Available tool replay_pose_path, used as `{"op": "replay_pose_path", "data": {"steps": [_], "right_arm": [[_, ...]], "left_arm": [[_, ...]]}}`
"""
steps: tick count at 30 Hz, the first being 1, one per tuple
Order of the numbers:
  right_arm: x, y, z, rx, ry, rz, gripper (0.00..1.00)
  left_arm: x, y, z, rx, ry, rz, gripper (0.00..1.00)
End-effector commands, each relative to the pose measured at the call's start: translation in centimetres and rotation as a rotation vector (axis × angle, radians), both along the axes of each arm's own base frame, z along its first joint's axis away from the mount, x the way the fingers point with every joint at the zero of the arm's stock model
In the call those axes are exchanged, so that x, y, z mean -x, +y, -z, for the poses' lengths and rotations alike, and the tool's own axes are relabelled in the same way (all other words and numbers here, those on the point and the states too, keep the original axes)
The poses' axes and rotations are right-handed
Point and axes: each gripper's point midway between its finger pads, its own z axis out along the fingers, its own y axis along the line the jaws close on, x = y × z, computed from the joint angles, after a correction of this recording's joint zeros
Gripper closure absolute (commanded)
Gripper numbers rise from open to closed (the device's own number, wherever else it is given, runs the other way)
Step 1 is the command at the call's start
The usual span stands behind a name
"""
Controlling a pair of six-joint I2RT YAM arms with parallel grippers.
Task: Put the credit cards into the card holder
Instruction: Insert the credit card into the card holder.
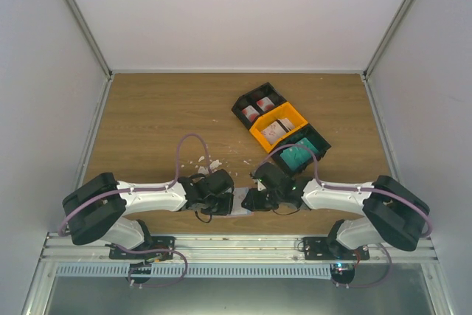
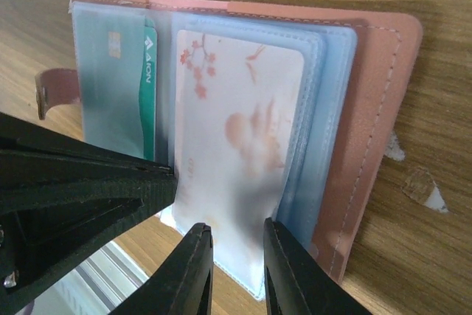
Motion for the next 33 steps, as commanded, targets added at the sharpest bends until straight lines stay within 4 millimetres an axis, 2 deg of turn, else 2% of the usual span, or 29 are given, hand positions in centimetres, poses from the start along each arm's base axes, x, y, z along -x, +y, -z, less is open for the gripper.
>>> {"op": "replay_pose_path", "data": {"steps": [1, 4, 8, 13, 19, 22, 26, 28, 33], "right_arm": [[0.0, -1.1, 0.5, 0.057, 0.006, 0.057, 0.78], [-0.2, -1.6, 0.6, 0.087, 0.001, 0.074, 0.78], [-0.1, -1.1, 0.7, 0.072, 0.005, 0.048, 0.78], [-0.2, 0.4, -0.6, -0.005, -0.015, 0.006, 0.87], [-0.5, 0.4, -1.2, 0.009, -0.028, 0.017, 0.91], [-0.6, 0.5, -1.4, 0.024, -0.035, 0.018, 0.9], [-1.0, -0.4, -1.0, 0.106, -0.054, 0.054, 0.74], [-1.0, -0.4, -1.1, 0.108, -0.057, 0.053, 0.74], [-0.7, 0.2, -1.0, 0.09, -0.049, 0.028, 0.83]], "left_arm": [[1.4, 3.2, 3.2, -0.138, 0.052, -0.019, 1.0], [1.4, 3.4, 3.2, -0.141, 0.052, -0.029, 1.0], [1.5, 3.6, 3.4, -0.149, 0.055, -0.034, 1.0], [1.5, 3.6, 3.4, -0.148, 0.056, -0.033, 1.0], [1.6, 3.8, 3.5, -0.152, 0.054, -0.032, 1.0], [1.6, 3.9, 3.6, -0.154, 0.055, -0.034, 1.0], [1.7, 3.9, 3.7, -0.156, 0.057, -0.034, 1.0], [1.6, 4.1, 3.8, -0.158, 0.057, -0.037, 1.0], [1.7, 4.3, 3.9, -0.167, 0.056, -0.041, 1.0]]}}
